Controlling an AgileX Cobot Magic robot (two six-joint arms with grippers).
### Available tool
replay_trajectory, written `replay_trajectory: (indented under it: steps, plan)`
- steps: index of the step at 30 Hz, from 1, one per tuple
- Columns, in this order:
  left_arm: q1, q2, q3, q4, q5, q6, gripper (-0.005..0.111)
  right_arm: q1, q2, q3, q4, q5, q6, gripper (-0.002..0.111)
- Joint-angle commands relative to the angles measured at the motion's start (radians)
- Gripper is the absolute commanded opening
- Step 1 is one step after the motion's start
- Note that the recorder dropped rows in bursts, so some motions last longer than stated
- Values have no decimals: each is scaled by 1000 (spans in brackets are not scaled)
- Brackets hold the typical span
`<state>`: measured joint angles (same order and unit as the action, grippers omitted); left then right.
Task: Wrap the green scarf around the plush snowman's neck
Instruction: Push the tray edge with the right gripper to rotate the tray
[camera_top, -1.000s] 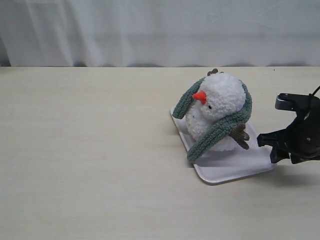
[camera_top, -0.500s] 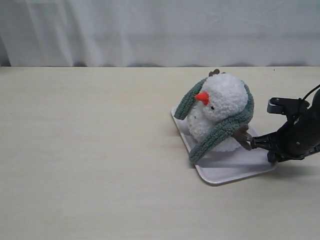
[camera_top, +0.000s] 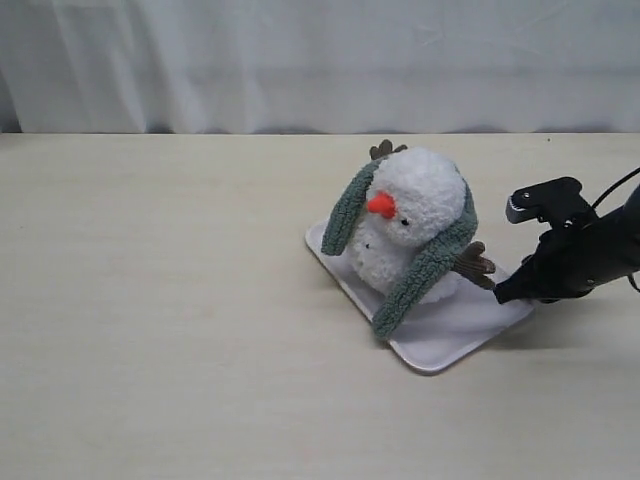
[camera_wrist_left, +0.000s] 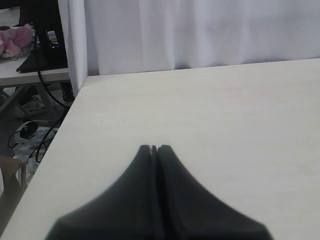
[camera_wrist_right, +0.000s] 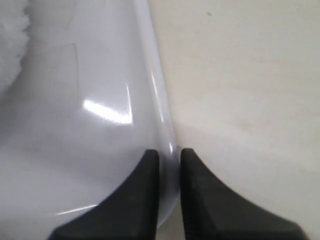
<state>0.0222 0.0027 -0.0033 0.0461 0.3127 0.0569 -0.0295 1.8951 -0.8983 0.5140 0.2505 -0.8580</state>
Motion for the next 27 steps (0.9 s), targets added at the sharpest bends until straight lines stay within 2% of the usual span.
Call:
replay_trajectory:
  steps: [1,5,7,12,16,23,27]
  plan:
    - [1,-3,3,-4,-8,1,0,-3,1,-7,240,-37,-482,4]
    - [1,-3,3,-4,-8,1,0,-3,29,-62,425,67,-773,4]
    - [1,-3,3,-4,-8,1,0,-3,50,-98,474,126,-849,4]
    - [1,-3,3,-4,-8,1,0,-3,91,-147,490,143,-980,4]
    - [1,-3,3,-2,-8,1,0,-3,104,-148,507,147,-1259,4]
    - [1,-3,3,-2,-8,1,0,-3,112,-221,558,116,-1246,4]
    - [1,-3,3,-2,-8,1,0,-3,99,-243,731,-28,-1055,6]
